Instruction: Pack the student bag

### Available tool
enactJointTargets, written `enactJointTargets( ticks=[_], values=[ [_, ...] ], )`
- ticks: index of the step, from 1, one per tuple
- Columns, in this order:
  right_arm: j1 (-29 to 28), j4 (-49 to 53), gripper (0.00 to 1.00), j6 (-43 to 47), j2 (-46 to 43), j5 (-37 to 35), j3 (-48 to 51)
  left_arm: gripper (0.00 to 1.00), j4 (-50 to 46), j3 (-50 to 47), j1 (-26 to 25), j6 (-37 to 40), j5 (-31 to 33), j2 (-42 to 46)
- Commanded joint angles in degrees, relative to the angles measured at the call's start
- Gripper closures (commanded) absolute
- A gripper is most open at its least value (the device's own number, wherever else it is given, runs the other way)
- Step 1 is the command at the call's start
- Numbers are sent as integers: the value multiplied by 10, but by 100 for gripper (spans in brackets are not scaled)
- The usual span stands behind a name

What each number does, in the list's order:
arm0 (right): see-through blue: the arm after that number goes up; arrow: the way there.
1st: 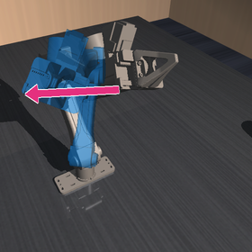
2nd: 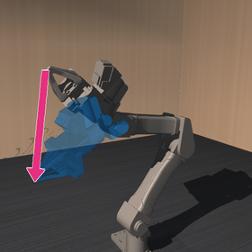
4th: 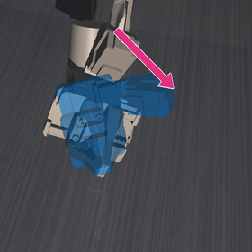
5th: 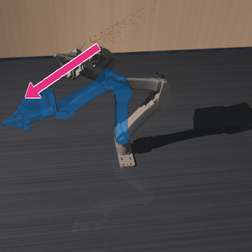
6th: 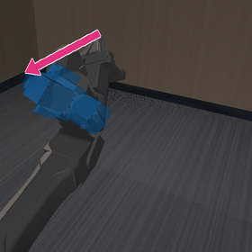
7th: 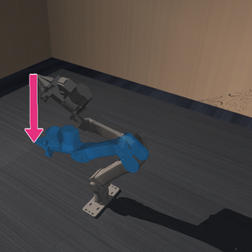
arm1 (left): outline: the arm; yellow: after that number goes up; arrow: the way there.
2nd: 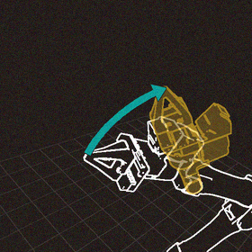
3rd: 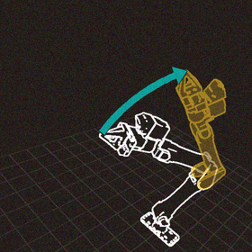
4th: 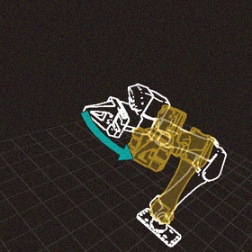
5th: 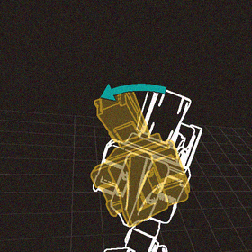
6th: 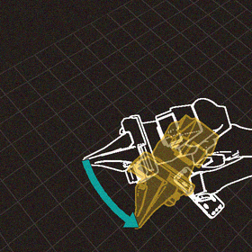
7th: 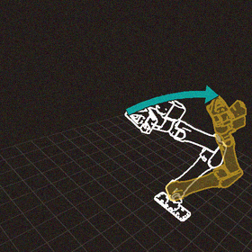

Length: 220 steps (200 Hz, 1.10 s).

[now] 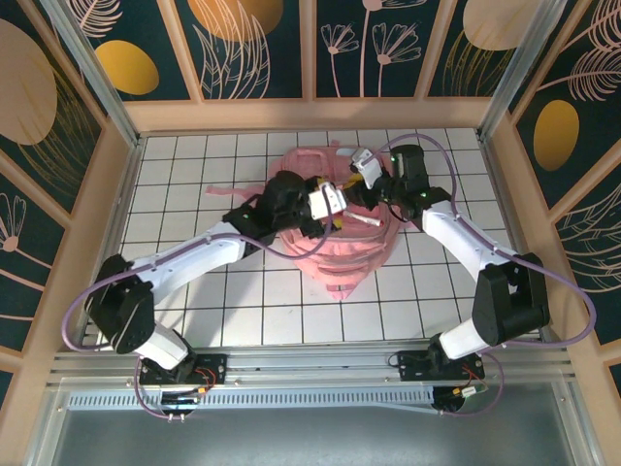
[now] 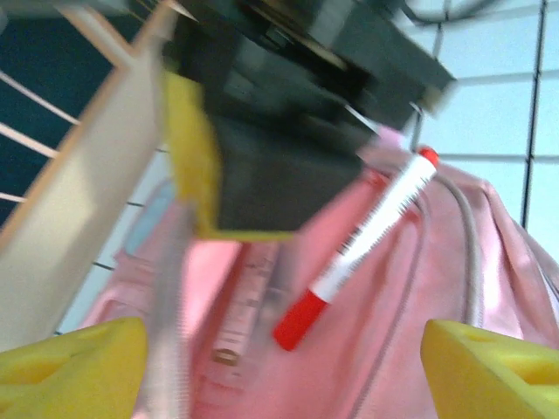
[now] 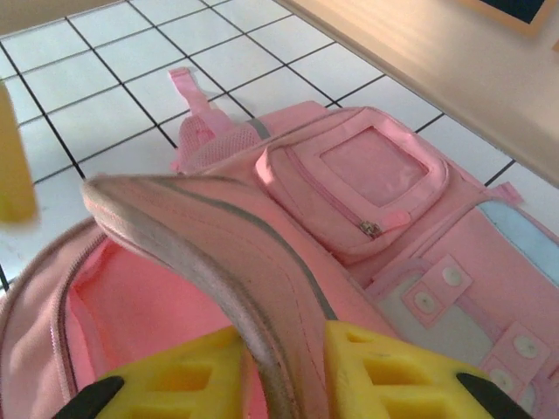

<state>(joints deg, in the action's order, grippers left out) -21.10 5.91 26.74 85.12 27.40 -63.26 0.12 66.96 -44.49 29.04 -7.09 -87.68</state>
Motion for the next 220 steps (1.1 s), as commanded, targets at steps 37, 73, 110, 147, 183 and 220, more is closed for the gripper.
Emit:
enactJointTargets(
  ticks=[37,73,110,147,183,220],
  values=[
    [-19,85,49,-174,-31,-139,-110,15,78,-31,29,23,14,31],
    [-18,40,45,-250,-91,-168,-41,9,40,3,29,157,-9,-54],
    [29,214,44,-506,-112,-308,-42,7,-20,36,28,190,-79,-101],
    [96,268,50,-596,-117,-109,47,7,-52,56,27,213,-108,-127],
    [96,207,65,-626,-145,-27,128,4,-113,62,26,246,-140,-110],
    [98,172,68,-618,-131,-20,161,1,-198,80,26,276,-162,-109]
  ],
)
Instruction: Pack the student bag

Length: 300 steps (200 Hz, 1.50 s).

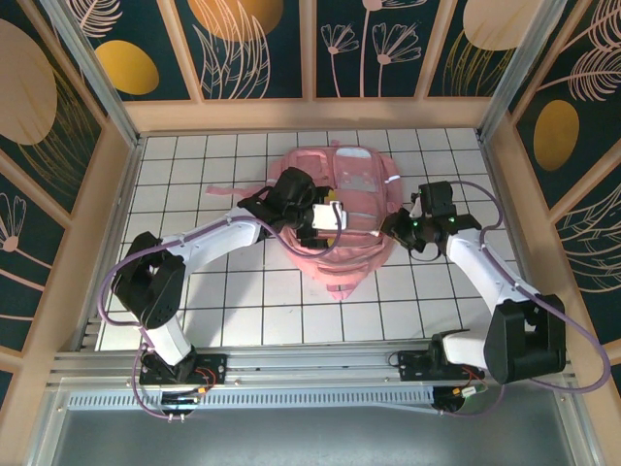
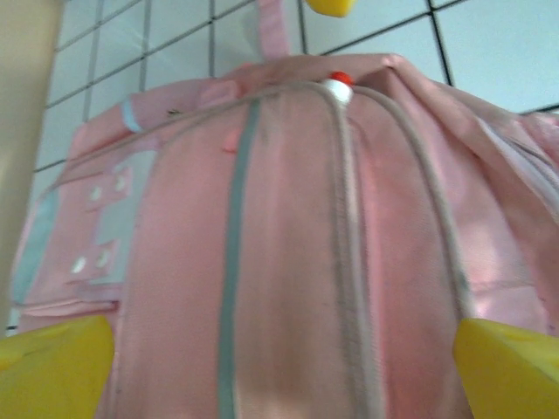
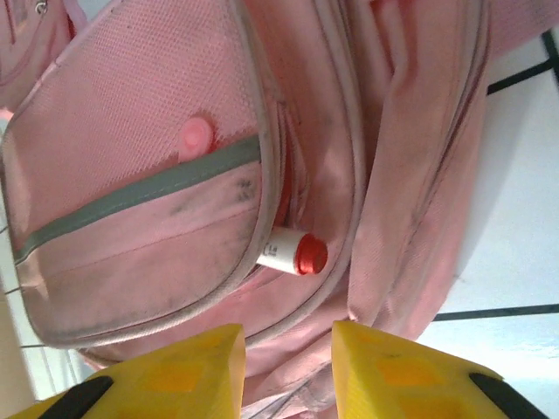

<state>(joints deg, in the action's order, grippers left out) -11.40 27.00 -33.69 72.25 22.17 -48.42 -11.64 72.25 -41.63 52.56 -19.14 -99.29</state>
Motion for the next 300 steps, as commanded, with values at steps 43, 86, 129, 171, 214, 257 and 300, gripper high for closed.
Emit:
enactJointTargets(
  ticks=[43,86,129,171,214,257,300],
  values=[
    [1,-94,72,-7,34,42,41,4,-18,23,-4,24,43,-15],
    [4,-131,66,6,58,37,56,20,23,60,-7,0,97,-53],
    [6,-159,73,31,73,36,43,62,37,81,-8,-25,97,-70],
    [6,-179,81,66,96,35,24,100,52,87,-8,-77,87,-61],
    [5,-253,85,99,118,102,20,100,37,107,-7,-112,40,-55],
    [4,-338,90,121,160,194,21,100,64,104,8,-163,4,-50],
    [12,-237,67,148,114,65,-14,100,73,106,28,-227,0,-50]
  ],
)
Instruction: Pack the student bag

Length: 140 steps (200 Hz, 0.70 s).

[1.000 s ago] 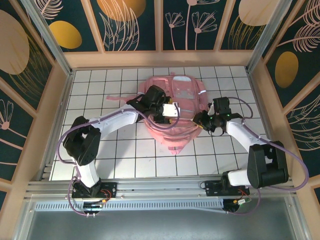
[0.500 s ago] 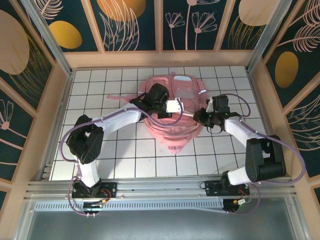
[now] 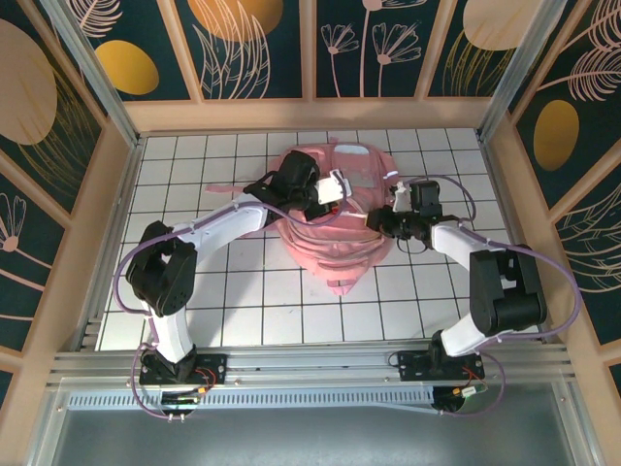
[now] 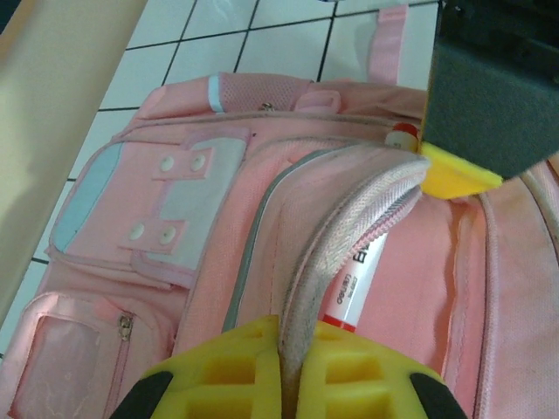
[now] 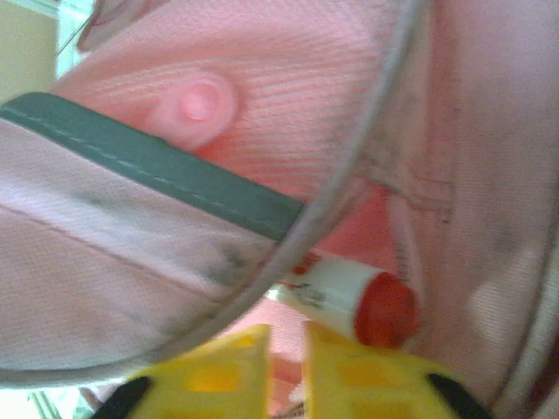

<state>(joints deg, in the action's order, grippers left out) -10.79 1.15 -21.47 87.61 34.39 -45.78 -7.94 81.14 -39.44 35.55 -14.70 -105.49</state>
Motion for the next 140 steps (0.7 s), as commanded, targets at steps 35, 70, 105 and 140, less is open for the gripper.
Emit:
enactJointTargets(
  ticks=[35,70,105,140],
  values=[
    [27,19,57,56,-87,-54,4,100,24,39,8,-96,-59,11],
    [47,-20,62,75,-64,-19,17,100,-5,70,8,-115,-95,-5],
    [35,-29,83,101,-24,4,-15,100,-10,80,8,-120,-105,-11],
    [11,-15,91,125,7,-10,-53,100,-12,82,8,-125,-117,-11]
  ],
)
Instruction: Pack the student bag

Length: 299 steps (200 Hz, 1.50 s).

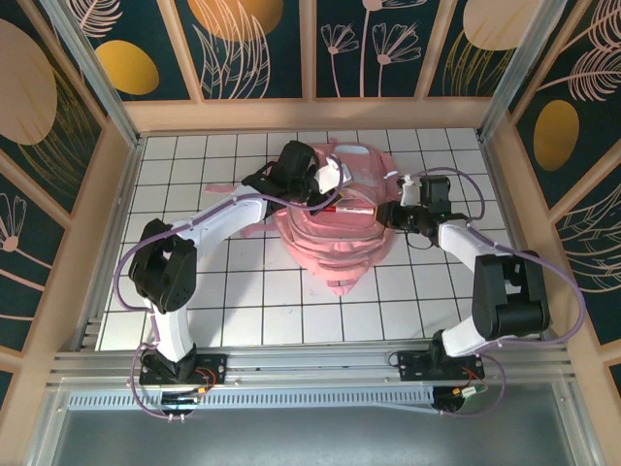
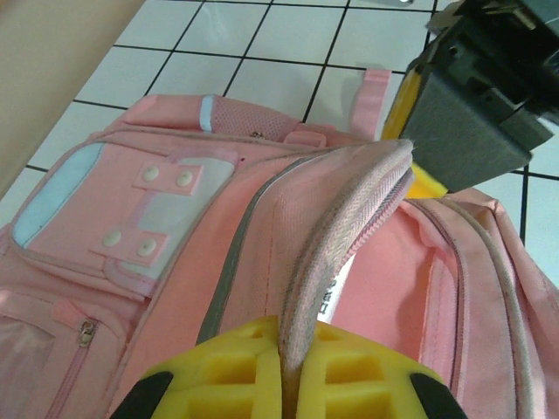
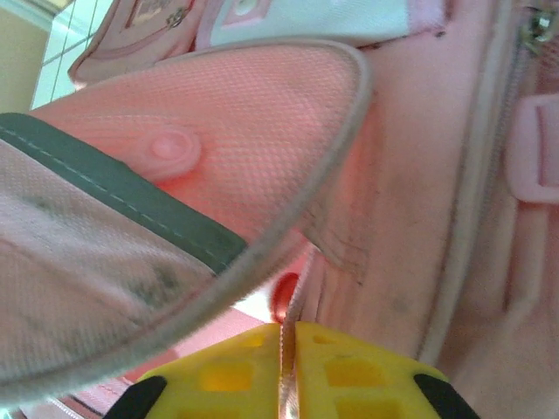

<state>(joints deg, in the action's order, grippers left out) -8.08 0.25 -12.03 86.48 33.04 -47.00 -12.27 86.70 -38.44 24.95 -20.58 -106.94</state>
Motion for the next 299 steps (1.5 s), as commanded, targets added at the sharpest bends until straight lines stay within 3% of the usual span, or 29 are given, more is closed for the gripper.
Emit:
enactJointTargets(
  ticks=[1,49,65,87,110,121,137,151,170,198,211,218,224,233,240,257,278,299],
  values=[
    [-17,-5,91,33,19,3,-42,100,32,26,-2,-20,-58,3],
    [-48,20,92,52,21,-17,-54,99,32,13,-2,-25,-53,9],
    [-47,49,79,30,-10,-79,-48,69,14,5,-2,-12,-30,20],
    [-46,81,68,2,-59,-123,-25,48,-17,-25,7,-14,9,61],
    [-49,155,66,13,-102,-137,-30,38,0,-81,31,-130,41,134],
    [-58,176,66,25,-123,-128,-32,28,4,-104,46,-204,84,164],
    [-89,200,67,43,-140,-142,-49,12,-5,-126,93,-309,64,185],
    [-123,223,66,41,-134,-182,-76,16,-9,-132,149,-401,7,178],
    [-149,245,62,6,-112,-218,-119,24,-14,-139,184,-418,-31,162],
    [-186,241,52,11,-60,-225,-190,24,-2,-170,185,-361,-2,153],
    [-200,260,50,4,-10,-240,-244,34,10,-186,190,-319,16,133],
    [-210,272,50,-4,16,-251,-279,45,19,-196,189,-258,-15,124],
    [-219,278,50,-16,41,-262,-304,53,26,-215,190,-180,-83,123],
    [-229,285,50,-34,72,-271,-337,55,17,-248,190,-37,-174,135],
    [-229,288,50,-53,90,-278,-356,54,11,-271,188,65,-202,151],
    [-220,290,51,-95,113,-281,-377,53,77,-305,189,132,-138,169],
    [-202,268,51,-99,110,-241,-366,51,14,-257,188,273,-84,126],
    [-186,275,51,-86,117,-201,-366,52,-24,-208,188,328,-56,91]
  ],
)
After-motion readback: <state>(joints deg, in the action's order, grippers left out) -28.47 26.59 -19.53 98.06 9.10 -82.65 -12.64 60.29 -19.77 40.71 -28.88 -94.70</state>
